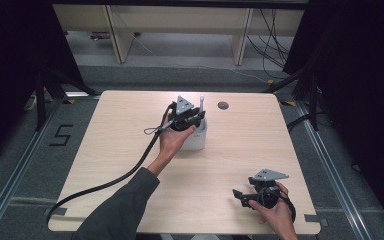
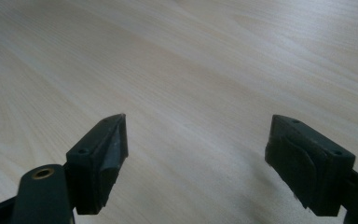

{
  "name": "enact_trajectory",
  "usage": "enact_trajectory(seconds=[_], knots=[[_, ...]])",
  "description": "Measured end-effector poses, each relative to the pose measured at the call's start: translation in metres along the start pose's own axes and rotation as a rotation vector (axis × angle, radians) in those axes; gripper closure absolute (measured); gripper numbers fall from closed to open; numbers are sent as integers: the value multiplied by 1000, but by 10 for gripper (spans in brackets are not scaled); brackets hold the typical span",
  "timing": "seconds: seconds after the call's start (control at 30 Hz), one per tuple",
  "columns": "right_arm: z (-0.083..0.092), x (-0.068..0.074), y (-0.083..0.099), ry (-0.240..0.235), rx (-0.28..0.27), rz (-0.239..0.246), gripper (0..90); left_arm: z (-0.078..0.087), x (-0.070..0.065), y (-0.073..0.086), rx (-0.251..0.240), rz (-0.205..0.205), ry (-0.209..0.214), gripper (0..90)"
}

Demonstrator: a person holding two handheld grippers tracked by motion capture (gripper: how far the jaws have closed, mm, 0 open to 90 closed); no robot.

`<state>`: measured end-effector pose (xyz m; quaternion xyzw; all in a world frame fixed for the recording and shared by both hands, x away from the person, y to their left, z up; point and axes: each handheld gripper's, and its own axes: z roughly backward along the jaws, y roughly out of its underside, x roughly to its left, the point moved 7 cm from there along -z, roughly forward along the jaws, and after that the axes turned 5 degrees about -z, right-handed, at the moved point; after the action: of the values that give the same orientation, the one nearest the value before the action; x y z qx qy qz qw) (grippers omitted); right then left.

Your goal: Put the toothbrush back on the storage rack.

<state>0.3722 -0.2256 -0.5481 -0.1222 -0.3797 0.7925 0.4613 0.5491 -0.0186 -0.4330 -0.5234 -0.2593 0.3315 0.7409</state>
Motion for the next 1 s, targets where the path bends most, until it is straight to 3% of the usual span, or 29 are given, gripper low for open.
enact_trajectory(seconds=[0.2, 0.4, 0.7, 1.0], knots=[[0, 0, 0, 0, -1, 3, 212, 2, 0, 0, 9, -5, 0, 681], [0, 0, 0, -2, -1, 1, 212, 5, -3, 2, 41, -1, 5, 527], [0, -1, 0, 1, -1, 4, 212, 13, -5, -3, 48, 12, 6, 376], [0, 0, 0, 1, -1, 4, 212, 25, -7, -8, 60, -7, 3, 307]])
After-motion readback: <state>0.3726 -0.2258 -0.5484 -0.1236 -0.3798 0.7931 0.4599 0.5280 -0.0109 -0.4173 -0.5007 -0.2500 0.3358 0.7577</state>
